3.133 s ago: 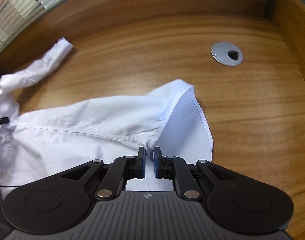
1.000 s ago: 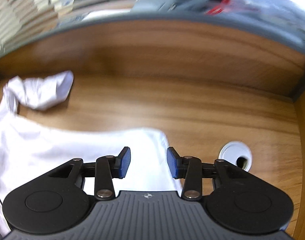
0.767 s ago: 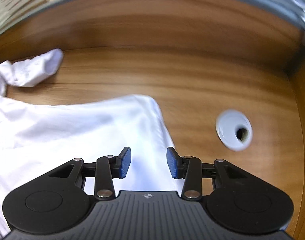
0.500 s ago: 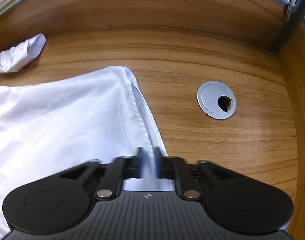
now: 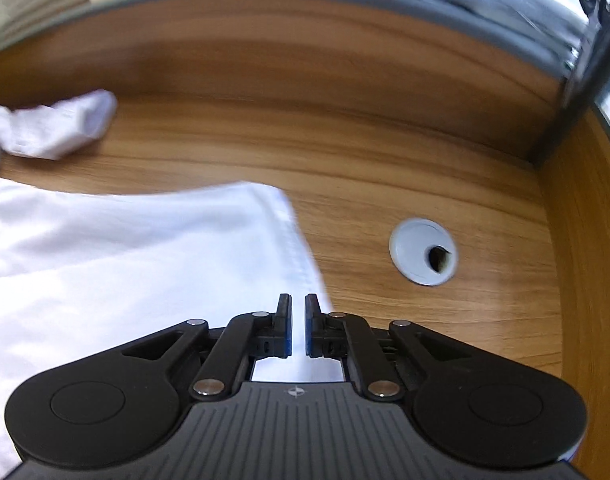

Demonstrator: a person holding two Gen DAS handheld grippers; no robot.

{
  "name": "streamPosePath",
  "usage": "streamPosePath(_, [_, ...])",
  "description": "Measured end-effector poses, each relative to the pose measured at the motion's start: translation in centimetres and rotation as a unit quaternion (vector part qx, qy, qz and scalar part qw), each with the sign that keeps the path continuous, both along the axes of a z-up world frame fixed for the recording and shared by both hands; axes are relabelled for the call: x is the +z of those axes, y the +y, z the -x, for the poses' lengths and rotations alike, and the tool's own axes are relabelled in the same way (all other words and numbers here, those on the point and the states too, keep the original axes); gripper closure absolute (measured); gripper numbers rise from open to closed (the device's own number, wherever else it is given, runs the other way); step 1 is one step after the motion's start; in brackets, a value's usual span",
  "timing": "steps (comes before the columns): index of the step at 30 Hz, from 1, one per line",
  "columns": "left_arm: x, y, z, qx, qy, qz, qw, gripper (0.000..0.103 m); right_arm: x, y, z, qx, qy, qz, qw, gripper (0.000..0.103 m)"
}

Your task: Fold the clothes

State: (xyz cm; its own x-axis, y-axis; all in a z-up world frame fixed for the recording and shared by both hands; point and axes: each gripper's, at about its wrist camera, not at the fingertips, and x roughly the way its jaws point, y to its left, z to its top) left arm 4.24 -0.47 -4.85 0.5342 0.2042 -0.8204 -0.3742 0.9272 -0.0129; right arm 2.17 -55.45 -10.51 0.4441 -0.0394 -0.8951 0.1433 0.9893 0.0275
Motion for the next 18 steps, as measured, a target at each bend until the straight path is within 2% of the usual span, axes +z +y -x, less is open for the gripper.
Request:
streamPosePath(2, [0.6, 0.1, 0.6, -0.009, -0.005, -0.008, 0.9999, 0.029, 1.3, 1.3, 0.4, 0.018, -0.011, -0.013, 1.000, 0.083])
streamPosePath(9, [3.3, 0.2, 3.7, -0.039, -0.031, -0.049, 0.9975, 0.026, 4.8, 7.0, 1.4, 0.106, -0.036, -0.042, 0.993, 0.080])
streamPosePath(12, [4.5, 1.0, 5.0, -0.043, -0.046, -0.055, 0.9965, 0.019, 6.0, 9.6, 1.2, 0.145, -0.042, -0.054, 0.987, 0.080])
streamPosePath(18, [3.7, 3.9, 5.4, -0.064, -0.020, -0.061, 0.9959, 0.018, 7.9, 15.0, -0.4, 0.206, -0.048, -0.059, 0.976, 0.075])
